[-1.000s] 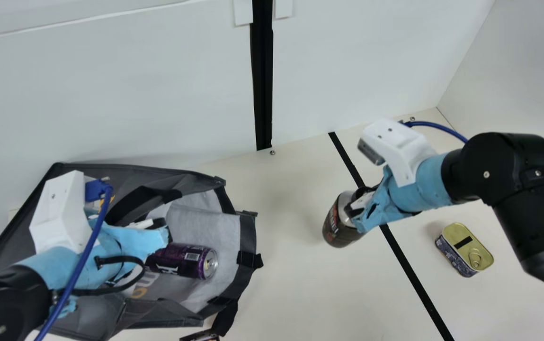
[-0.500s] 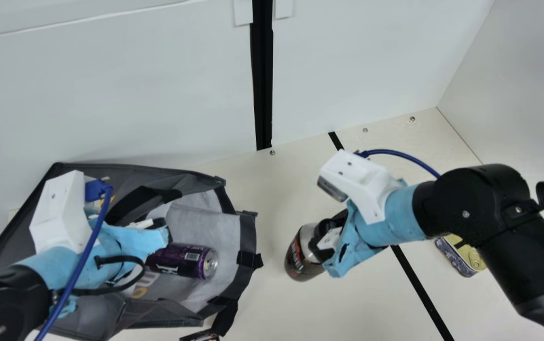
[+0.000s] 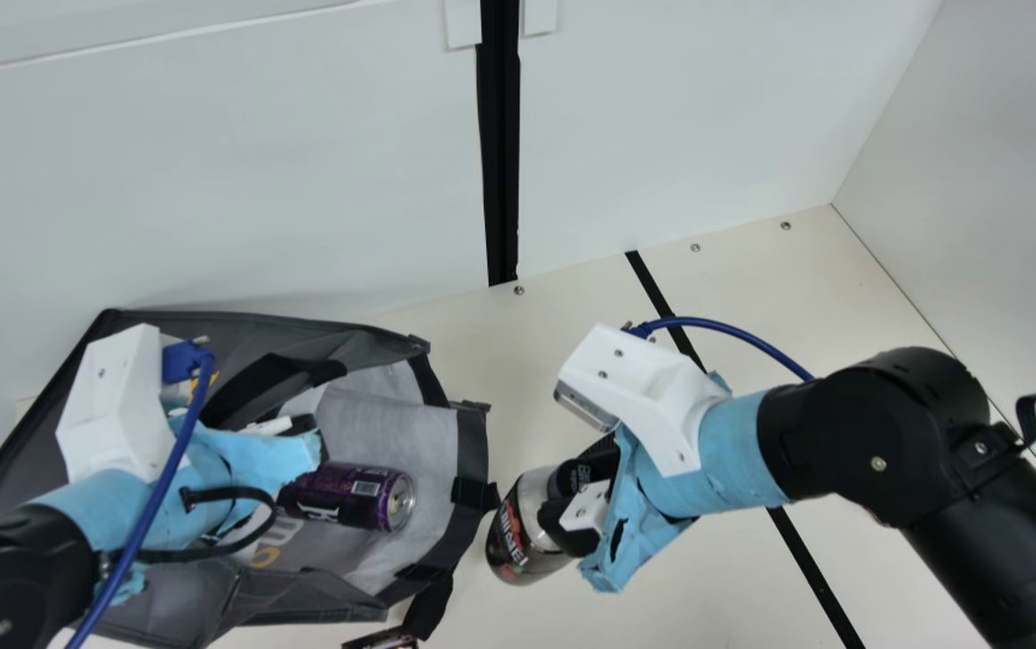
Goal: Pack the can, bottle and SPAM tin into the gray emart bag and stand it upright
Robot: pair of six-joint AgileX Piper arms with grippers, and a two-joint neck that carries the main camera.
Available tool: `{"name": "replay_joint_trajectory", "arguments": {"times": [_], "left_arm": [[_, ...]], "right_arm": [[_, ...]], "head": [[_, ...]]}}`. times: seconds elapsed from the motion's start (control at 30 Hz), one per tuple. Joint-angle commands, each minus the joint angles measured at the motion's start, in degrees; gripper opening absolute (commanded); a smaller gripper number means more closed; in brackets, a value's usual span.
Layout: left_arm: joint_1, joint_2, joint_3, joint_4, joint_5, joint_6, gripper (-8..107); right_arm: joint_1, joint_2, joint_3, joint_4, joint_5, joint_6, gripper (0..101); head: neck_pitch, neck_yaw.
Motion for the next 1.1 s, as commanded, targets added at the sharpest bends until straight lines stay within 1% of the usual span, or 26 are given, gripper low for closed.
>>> {"name": "replay_joint_trajectory", "arguments": {"times": [0.0, 0.27, 0.67, 1.07], "left_arm": [[0.00, 0.00, 0.00, 0.00, 0.00, 0.00, -8], [0.00, 0.00, 0.00, 0.00, 0.00, 0.00, -8], [0.00, 0.00, 0.00, 0.00, 0.00, 0.00, -8], [0.00, 0.00, 0.00, 0.00, 0.00, 0.00, -8]], "right_arm": [[0.38, -0.10, -0.34, 0.71, -0.09, 0.04, 0], [1.34, -0.62, -2.29, 3.90, -0.09, -0.17, 0], [-0.04, -0.42, -5.29, 11.55, -0.09, -2.94, 0], [-3.15, 2.59, -6.65, 17.11, -0.09, -6.40, 0]], "head": [[-1.21, -0.14], [-1.21, -0.14], [-1.21, -0.14], [-1.21, -0.14]]}}
